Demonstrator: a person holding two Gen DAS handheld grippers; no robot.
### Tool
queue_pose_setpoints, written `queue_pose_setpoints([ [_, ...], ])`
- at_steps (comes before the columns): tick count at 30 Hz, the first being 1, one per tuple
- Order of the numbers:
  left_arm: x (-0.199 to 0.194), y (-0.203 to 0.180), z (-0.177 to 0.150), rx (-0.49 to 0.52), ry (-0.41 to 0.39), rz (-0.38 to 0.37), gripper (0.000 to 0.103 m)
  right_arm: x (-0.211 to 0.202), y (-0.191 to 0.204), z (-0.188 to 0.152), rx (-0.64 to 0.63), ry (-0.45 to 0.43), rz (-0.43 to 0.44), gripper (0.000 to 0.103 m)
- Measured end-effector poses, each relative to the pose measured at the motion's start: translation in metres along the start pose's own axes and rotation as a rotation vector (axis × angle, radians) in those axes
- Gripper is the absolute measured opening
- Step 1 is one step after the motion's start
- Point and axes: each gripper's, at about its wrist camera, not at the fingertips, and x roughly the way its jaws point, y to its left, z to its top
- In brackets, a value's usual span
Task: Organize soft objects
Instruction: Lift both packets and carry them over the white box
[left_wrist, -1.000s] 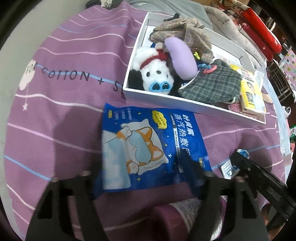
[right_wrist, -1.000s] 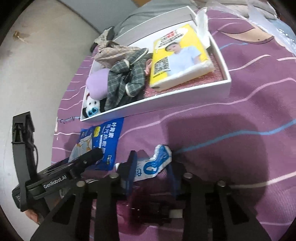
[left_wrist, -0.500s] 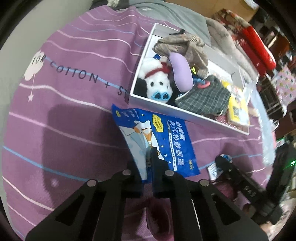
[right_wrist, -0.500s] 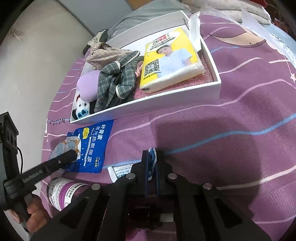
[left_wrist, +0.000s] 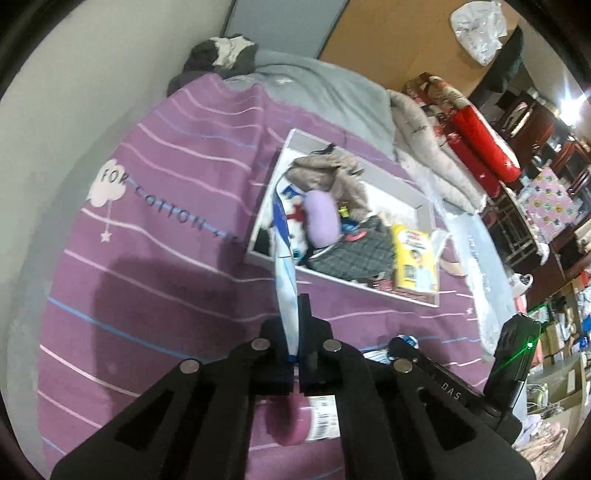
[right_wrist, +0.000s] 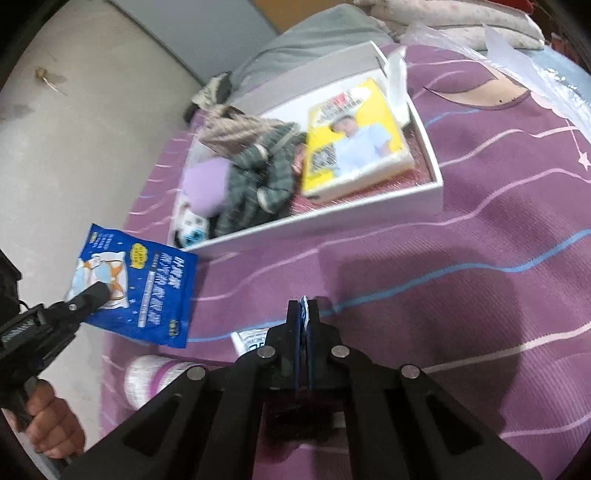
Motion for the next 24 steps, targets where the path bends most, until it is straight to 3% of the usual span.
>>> queue_pose_setpoints([
  [6,-0.008,-0.02,0.004,0.024,-0.037,-0.07,0.002,-0.028,0.008,0.011,0.005,-0.054,0.092,0.001],
  [14,0.0,-0.042,0.018,0.02,-0.045,-0.088,0.002,-0.063,0.008,0.028,0.007,-0.156,0.084,0.001],
  [19,0.009,-0.054,0.033,0.01,-0.04,-0.161,0.002,-0.071,0.005,0.051,0.018,-0.198,0.085,0.001],
  [24,0.025,-0.068,0.055,0.006,-0.033,-0.18,0.002,-0.07,0.001,0.075,0.032,-0.23,0.089,0.001],
])
